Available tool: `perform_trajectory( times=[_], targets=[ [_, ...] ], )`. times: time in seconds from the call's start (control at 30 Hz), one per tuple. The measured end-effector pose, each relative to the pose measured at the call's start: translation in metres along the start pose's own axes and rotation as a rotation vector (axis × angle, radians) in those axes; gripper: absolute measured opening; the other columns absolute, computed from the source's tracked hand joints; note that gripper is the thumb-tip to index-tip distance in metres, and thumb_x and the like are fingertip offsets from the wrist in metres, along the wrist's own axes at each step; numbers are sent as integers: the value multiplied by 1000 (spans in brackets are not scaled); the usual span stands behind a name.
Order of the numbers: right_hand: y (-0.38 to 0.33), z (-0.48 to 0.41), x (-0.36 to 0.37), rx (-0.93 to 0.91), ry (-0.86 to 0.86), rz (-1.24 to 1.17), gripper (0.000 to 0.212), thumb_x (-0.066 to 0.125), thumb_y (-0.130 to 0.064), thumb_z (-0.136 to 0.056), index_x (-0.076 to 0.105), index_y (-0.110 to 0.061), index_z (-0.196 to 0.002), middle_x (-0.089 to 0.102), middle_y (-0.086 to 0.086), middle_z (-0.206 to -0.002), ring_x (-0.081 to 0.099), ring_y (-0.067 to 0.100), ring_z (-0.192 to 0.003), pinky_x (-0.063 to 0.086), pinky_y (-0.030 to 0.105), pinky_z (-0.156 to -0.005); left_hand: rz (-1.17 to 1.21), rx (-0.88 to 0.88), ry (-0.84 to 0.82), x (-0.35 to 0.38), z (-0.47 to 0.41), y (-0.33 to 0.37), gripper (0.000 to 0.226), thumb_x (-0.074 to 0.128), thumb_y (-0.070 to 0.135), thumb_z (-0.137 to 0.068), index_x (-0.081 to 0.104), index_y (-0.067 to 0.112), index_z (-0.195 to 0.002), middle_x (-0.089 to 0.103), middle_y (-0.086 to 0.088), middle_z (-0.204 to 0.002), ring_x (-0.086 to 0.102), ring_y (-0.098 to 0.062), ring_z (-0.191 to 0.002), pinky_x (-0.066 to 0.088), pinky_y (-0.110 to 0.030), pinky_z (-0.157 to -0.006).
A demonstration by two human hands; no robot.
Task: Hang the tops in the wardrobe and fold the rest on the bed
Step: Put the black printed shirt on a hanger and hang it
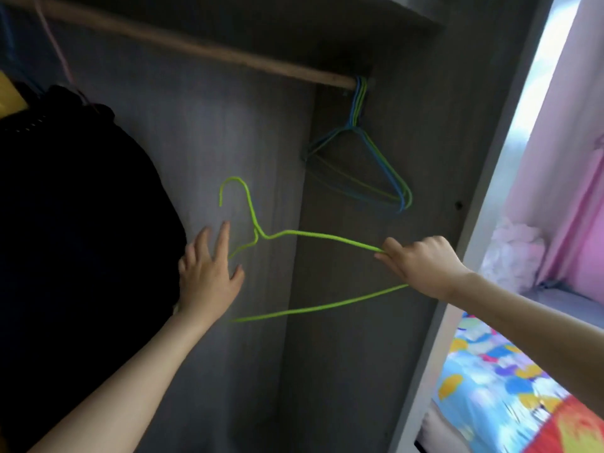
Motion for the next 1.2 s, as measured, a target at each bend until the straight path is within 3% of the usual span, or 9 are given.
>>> perform_trajectory(
  times=[0.1,0.17,0.27,0.37,0.53,0.77,0.9,1.03,1.2],
  targets=[
    [5,37,-2,-103,86,-15,39,22,-37,-102,32,-17,-71,41,0,-36,41,25,-25,25,18,-36,322,-228,-403,37,28,-2,50,64,19,-85,49,13,-132,60,-21,-118,55,-37,-113,41,-40,-89],
    [19,67,3,-129,89,-27,36,26,-35,-102,27,-18,-71,38,1,-38,40,24,-27,28,20,-36,492,-286,-493,53,53,9,11,58,16,-86,65,23,-90,72,-5,-77,66,-27,-88,43,-33,-76],
    [39,112,3,-114,82,-23,35,26,-33,-103,26,-17,-71,36,2,-38,39,23,-28,29,20,-36,620,-326,-544,71,87,23,31,58,2,-88,60,28,-70,62,16,-49,59,2,-56,43,-22,-66],
    [66,165,3,-15,72,24,36,28,-32,-103,27,-18,-70,37,2,-38,40,22,-28,31,21,-35,652,-344,-613,85,115,40,27,60,1,-87,63,23,-71,64,14,-51,58,5,-55,39,-6,-58],
    [112,277,5,164,-43,59,35,27,-32,-103,31,-17,-71,44,4,-41,48,22,-31,36,23,-35,698,-328,-705,104,152,82,29,63,-2,-85,64,25,-74,68,11,-58,63,4,-60,45,-5,-60],
    [141,437,-28,429,-259,142,52,20,-35,-103,46,-10,-66,51,4,-43,54,23,-33,43,29,-35,860,-244,-870,134,213,188,32,60,-12,-82,66,19,-76,70,3,-72,62,-5,-60,48,-8,-60],
    [139,498,-79,550,-368,220,37,20,-35,-103,32,-17,-73,50,1,-42,53,19,-33,40,24,-34,898,-194,-1007,162,242,237,33,61,-10,-82,65,21,-74,68,3,-60,59,0,-55,46,-7,-59],
    [127,550,-136,698,-451,309,42,22,-37,-103,36,-16,-69,45,0,-40,47,18,-30,36,23,-32,901,-94,-1162,191,266,286,33,64,-5,-82,65,27,-74,67,7,-59,59,0,-55,47,-16,-61],
    [95,581,-215,878,-534,424,37,23,-38,-103,28,-18,-71,41,-1,-40,39,19,-27,26,18,-34,958,41,-1368,213,303,350,30,64,-3,-84,65,26,-75,69,8,-65,64,-21,-73,47,-24,-66]
  ],
)
Point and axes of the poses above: each hand's wrist, its own z-axis away from the middle knuckle, its own x-axis out of the palm, y = z × x, the point moved 3 cm from there along -z, towards the middle knuckle
